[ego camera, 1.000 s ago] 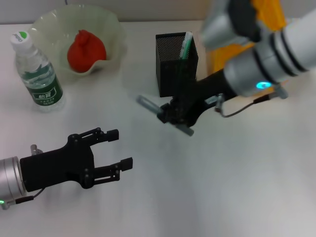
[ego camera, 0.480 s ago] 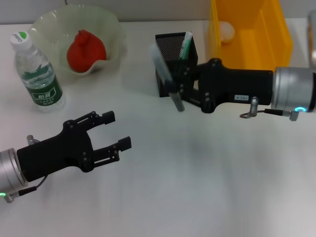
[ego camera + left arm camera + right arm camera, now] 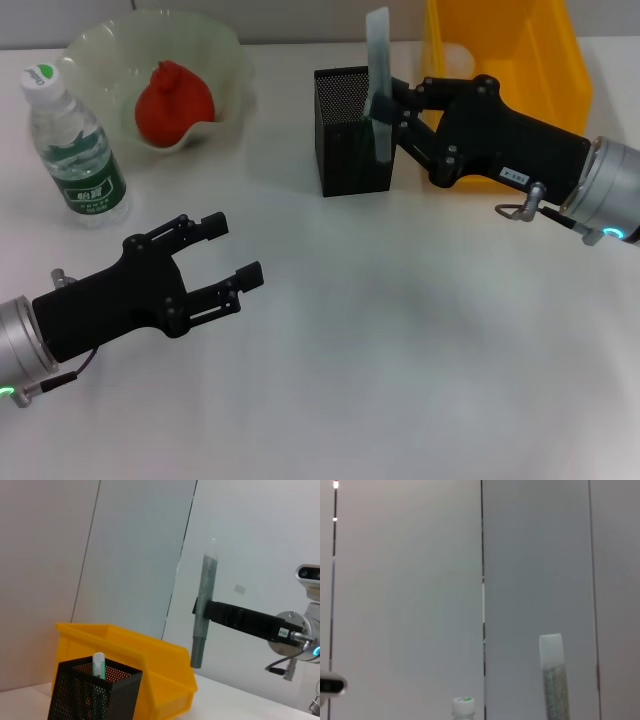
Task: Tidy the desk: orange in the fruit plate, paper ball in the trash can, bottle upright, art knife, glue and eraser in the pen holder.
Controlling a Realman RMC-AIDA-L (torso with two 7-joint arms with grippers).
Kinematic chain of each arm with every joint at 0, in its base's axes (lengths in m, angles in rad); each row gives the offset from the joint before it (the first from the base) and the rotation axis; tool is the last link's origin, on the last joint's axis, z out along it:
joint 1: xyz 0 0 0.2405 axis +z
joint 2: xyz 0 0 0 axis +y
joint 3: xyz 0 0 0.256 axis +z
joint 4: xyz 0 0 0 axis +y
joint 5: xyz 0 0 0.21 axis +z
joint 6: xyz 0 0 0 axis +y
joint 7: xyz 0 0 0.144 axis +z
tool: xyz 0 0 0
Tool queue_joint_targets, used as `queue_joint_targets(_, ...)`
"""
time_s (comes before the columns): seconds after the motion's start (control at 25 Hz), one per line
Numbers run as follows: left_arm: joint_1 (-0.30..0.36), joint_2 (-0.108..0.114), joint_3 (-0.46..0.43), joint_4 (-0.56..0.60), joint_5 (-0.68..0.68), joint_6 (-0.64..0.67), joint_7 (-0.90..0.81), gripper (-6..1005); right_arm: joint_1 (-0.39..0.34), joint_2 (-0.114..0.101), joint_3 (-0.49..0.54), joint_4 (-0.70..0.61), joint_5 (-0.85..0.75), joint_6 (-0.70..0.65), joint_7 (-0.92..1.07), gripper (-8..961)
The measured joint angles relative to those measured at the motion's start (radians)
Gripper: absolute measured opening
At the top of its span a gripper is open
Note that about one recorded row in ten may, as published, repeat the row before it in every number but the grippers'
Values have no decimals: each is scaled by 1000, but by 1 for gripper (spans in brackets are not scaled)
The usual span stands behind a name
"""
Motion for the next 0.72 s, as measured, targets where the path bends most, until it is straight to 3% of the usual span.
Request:
queue_joint_targets(0.48,-10,1,0,-1,-1,-7,-9,801,-2,5,-3,68,62,-6,-544,132)
queue_joint_targets(0.72,-10,4,1,-1,2,-16,-10,801,8,7,3,101,65,-1,-696,132)
